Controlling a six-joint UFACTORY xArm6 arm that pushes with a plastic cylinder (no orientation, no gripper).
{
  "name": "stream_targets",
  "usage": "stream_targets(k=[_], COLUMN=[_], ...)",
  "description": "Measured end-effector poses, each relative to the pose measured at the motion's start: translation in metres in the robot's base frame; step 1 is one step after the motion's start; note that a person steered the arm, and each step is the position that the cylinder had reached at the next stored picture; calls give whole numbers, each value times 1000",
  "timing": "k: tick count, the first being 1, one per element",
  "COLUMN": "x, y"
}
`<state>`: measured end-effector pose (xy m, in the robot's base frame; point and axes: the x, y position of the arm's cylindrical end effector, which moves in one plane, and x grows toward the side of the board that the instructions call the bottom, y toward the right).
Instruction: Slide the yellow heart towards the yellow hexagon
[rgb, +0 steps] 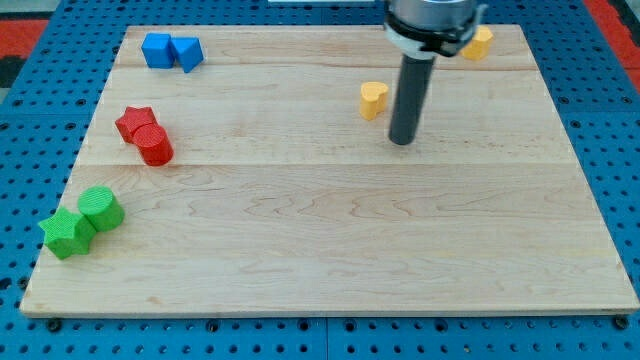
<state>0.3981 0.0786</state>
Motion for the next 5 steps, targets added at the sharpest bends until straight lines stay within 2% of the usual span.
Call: stream_targets(k=[2, 4, 5], x=[-107, -28, -22], y=[-7, 12, -46])
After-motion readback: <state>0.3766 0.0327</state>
